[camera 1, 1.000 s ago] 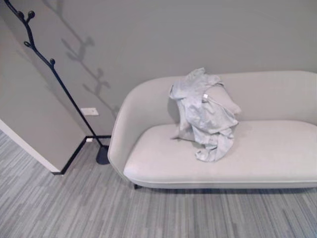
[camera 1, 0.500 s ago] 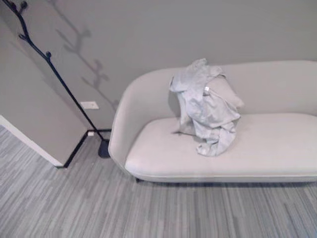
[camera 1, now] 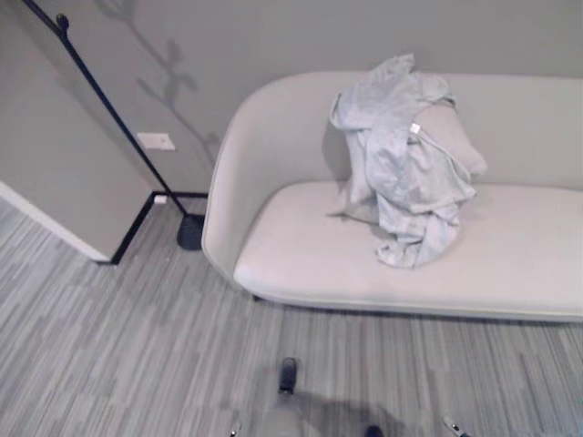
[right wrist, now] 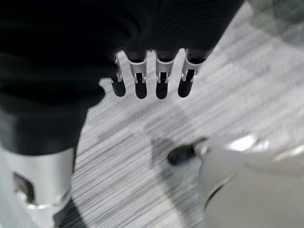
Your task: Hang the clothes on the sofa on the clothes rack.
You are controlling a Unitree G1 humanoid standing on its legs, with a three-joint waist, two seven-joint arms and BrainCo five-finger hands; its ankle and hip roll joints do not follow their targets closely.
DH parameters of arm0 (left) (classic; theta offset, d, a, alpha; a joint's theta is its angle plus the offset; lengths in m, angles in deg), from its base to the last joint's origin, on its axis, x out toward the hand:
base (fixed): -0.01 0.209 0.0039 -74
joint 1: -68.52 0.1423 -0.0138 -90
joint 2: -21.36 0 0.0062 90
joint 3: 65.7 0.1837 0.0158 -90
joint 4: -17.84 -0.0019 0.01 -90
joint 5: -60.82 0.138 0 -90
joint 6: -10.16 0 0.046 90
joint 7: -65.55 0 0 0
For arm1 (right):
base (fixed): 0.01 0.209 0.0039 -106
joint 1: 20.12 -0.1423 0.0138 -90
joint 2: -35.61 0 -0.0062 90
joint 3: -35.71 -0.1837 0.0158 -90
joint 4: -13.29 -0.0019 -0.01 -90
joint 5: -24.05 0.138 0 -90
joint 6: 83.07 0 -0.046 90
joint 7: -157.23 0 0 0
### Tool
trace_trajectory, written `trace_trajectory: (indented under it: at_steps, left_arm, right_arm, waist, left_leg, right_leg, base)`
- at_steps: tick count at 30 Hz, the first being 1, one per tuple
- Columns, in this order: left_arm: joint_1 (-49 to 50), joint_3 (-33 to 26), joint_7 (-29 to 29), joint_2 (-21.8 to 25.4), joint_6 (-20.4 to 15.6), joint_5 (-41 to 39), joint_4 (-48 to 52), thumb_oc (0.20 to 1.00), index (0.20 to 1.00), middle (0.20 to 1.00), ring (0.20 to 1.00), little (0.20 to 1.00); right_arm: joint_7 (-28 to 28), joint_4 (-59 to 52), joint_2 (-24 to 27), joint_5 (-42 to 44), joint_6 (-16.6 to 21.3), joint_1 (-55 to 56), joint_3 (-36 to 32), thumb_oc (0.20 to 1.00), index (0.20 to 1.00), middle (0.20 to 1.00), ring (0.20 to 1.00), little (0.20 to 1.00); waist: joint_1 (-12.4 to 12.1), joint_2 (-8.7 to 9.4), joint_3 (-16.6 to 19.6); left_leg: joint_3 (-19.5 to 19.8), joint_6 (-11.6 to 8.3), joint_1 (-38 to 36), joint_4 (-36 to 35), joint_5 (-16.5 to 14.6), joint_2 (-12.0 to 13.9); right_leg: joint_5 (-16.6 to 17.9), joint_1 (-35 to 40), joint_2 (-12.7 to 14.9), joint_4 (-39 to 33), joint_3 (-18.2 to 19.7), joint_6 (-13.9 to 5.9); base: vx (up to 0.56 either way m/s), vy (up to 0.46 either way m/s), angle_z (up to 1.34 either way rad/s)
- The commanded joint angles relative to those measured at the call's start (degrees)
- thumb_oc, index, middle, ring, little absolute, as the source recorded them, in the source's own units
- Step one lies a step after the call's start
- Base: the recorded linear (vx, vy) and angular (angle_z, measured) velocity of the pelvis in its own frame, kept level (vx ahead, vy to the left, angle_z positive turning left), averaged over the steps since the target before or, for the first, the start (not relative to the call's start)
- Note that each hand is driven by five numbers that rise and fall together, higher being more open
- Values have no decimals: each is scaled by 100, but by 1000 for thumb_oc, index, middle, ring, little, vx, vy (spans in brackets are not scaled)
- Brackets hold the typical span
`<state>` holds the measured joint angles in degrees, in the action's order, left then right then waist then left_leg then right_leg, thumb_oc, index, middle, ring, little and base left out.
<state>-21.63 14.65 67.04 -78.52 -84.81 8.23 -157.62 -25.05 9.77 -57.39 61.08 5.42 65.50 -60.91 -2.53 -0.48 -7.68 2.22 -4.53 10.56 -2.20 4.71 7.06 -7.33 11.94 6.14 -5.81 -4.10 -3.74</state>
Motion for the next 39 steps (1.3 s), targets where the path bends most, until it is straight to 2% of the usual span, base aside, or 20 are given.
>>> trace_trajectory:
  at_steps: [1, 3, 5, 9, 11, 12, 13, 14, 16, 17, 18, 19, 21, 23, 24, 28, 32, 33, 35, 39]
  left_arm:
    - [-84, 263, 55, 165, -256, 522, 175, 1000, 1000, 1000, 1000, 1000]
    - [-138, 409, 67, 294, -242, 805, 255, 1000, 1000, 1000, 1000, 1000]
    - [-169, 434, 71, 342, -242, 920, 251, 1000, 1000, 1000, 1000, 1000]
    - [-201, 370, 130, 487, -277, 969, 251, 1000, 1000, 1000, 1000, 1000]
    - [-185, 314, 194, 522, -296, 962, 258, 1000, 1000, 1000, 1000, 1000]
    - [-153, 291, 261, 519, -298, 976, 264, 1000, 1000, 1000, 1000, 1000]
    - [-121, 333, 384, 482, -366, 999, 281, 1000, 1000, 1000, 1000, 1000]
    - [-122, 332, 385, 481, -365, 1000, 283, 1000, 1000, 1000, 1000, 1000]
    - [-83, 389, 459, 429, -417, 1012, 339, 1000, 1000, 1000, 1000, 1000]
    - [-83, 389, 459, 428, -417, 1012, 339, 1000, 1000, 1000, 1000, 1000]
    - [-40, 458, 458, 376, -427, 1022, 388, 1000, 1000, 1000, 1000, 1000]
    - [-42, 472, 479, 373, -418, 1039, 376, 1000, 1000, 1000, 1000, 1000]
    - [-51, 567, 571, 317, -464, 1000, 384, 1000, 1000, 1000, 1000, 1000]
    - [-63, 604, 591, 283, -506, 942, 392, 1000, 1000, 1000, 1000, 1000]
    - [-88, 641, 634, 245, -561, 873, 449, 1000, 1000, 1000, 1000, 1000]
    - [-114, 643, 723, 233, -584, 907, 423, 1000, 1000, 1000, 1000, 1000]
    - [-37, 627, 856, 134, -646, 845, 546, 1000, 1000, 1000, 1000, 1000]
    - [-10, 667, 837, 91, -634, 887, 656, 1000, 1000, 1000, 1000, 1000]
    - [14, 669, 787, 57, -606, 908, 714, 1000, 1000, 1000, 1000, 1000]
    - [76, 619, 700, 11, -560, 929, 724, 1000, 1000, 1000, 1000, 1000]
  right_arm:
    - [130, 225, -293, 286, 22, -20, 245, 1000, 1000, 1000, 1000, 1000]
    - [122, 30, -349, 243, 91, -111, 343, 1000, 1000, 1000, 1000, 1000]
    - [131, -27, -373, 243, 109, -134, 347, 1000, 1000, 1000, 1000, 1000]
    - [77, -185, -364, 265, 170, -157, 269, 1000, 1000, 1000, 1000, 1000]
    - [-61, -278, -373, 285, 261, -178, 198, 1000, 1000, 1000, 1000, 1000]
    - [-237, -367, -406, 275, 373, -216, 170, 1000, 1000, 1000, 1000, 1000]
    - [-502, -542, -477, 122, 518, -219, 218, 1000, 1000, 1000, 1000, 1000]
    - [-505, -546, -478, 121, 517, -219, 218, 1000, 1000, 1000, 1000, 1000]
    - [-684, -615, -496, 108, 591, -193, 245, 1000, 1000, 1000, 1000, 1000]
    - [-684, -615, -496, 108, 591, -193, 245, 1000, 1000, 1000, 1000, 1000]
    - [-813, -732, -514, 20, 659, -206, 362, 1000, 1000, 1000, 1000, 1000]
    - [-880, -799, -526, -67, 690, -217, 430, 1000, 1000, 1000, 1000, 1000]
    - [-1039, -894, -568, -57, 744, -213, 537, 1000, 1000, 1000, 1000, 1000]
    - [-1141, -961, -578, -98, 776, -189, 592, 1000, 1000, 1000, 1000, 1000]
    - [-1331, -1067, -568, -338, 821, -161, 693, 1000, 1000, 1000, 1000, 1000]
    - [-1563, -1054, -550, -469, 807, -116, 702, 1000, 1000, 1000, 1000, 1000]
    - [-1957, -1492, -437, -1232, 810, -84, 967, 1000, 1000, 1000, 1000, 1000]
    - [-2096, -1884, -298, -1792, 760, -46, 1132, 1000, 1000, 1000, 1000, 1000]
    - [-2167, -2273, -149, -2216, 702, 17, 1230, 1000, 1000, 1000, 1000, 1000]
    - [-2262, -2842, 25, -2670, 681, 124, 1285, 1000, 1000, 1000, 1000, 1000]
  waist:
    - [-25, 354, 308]
    - [-14, 444, 302]
    - [-14, 479, 307]
    - [32, 488, 302]
    - [49, 389, 249]
    - [55, 254, 211]
    - [92, 120, 145]
    - [96, 117, 149]
    - [180, 85, 163]
    - [181, 84, 167]
    - [268, -20, 109]
    - [307, -29, 64]
    - [443, 33, -88]
    - [503, 56, -159]
    - [553, 93, -208]
    - [556, 155, -120]
    - [580, 146, 71]
    - [602, 147, 89]
    - [619, 151, 114]
    - [630, 150, 192]
  left_leg:
    - [-27, 98, 280, 247, 74, -290]
    - [-147, 284, 364, 487, -188, -478]
    - [-196, 347, 413, 591, -285, -547]
    - [-247, 591, 267, 588, -550, -803]
    - [-256, 742, 4, 506, -677, -877]
    - [-274, 839, -168, 447, -718, -847]
    - [-331, 868, -449, 396, -836, -796]
    - [-329, 870, -441, 390, -819, -795]
    - [-339, 889, -653, 240, -835, -850]
    - [-338, 888, -649, 238, -833, -849]
    - [-334, 859, -886, 45, -797, -807]
    - [-305, 837, -953, -7, -766, -822]
    - [-194, 820, -1199, -127, -774, -972]
    - [-108, 821, -1348, -185, -819, -1036]
    - [-14, 822, -1414, -185, -858, -1093]
    - [139, 786, -1544, -253, -911, -1100]
    - [229, 687, -1683, -280, -989, -946]
    - [309, 644, -1721, -280, -992, -876]
    - [355, 605, -1755, -280, -1008, -804]
    - [401, 535, -1802, -280, -1038, -700]
  right_leg:
    - [430, -190, 692, 235, 390, -382]
    - [848, -442, 936, 430, 485, -511]
    - [1005, -530, 1015, 497, 499, -546]
    - [1814, -871, 1275, 1097, 555, -583]
    - [2145, -1043, 1421, 1661, 454, -483]
    - [2268, -1186, 1552, 2126, 228, -373]
    - [2061, -1233, 1620, 2325, -37, -317]
    - [2076, -1236, 1618, 2311, -42, -314]
    - [1716, -1371, 1253, 2177, -78, -283]
    - [1719, -1375, 1251, 2174, -79, -283]
    - [973, -1701, 643, 1965, -52, -219]
    - [903, -1792, 447, 1760, -22, -240]
    - [1069, -2066, 44, 1116, 241, -337]
    - [1253, -2137, -137, 789, 498, -395]
    - [1440, -2267, -278, 609, 776, -444]
    - [1536, -2046, -257, 371, 929, -395]
    - [1469, -1921, -303, 449, 901, -299]
    - [1384, -1899, -359, 511, 864, -250]
    - [1319, -1852, -391, 521, 802, -212]
    - [1245, -1709, -420, 428, 682, -174]
  base:
    - [309, 385, -62]
    - [182, 318, -35]
    - [103, 216, -6]
    - [132, 240, 0]
    - [186, 300, -8]
    - [231, 357, -16]
    - [156, 257, -24]
    - [161, 188, -33]
    - [102, 73, -25]
    - [125, 53, -21]
    - [119, 44, -13]
    - [151, 47, -17]
    - [123, 5, -8]
    - [138, -36, 39]
    - [174, -116, 58]
    - [127, -102, 34]
    - [168, -111, 36]
    - [131, -102, -1]
    - [103, -95, 9]
    - [114, -81, 17]
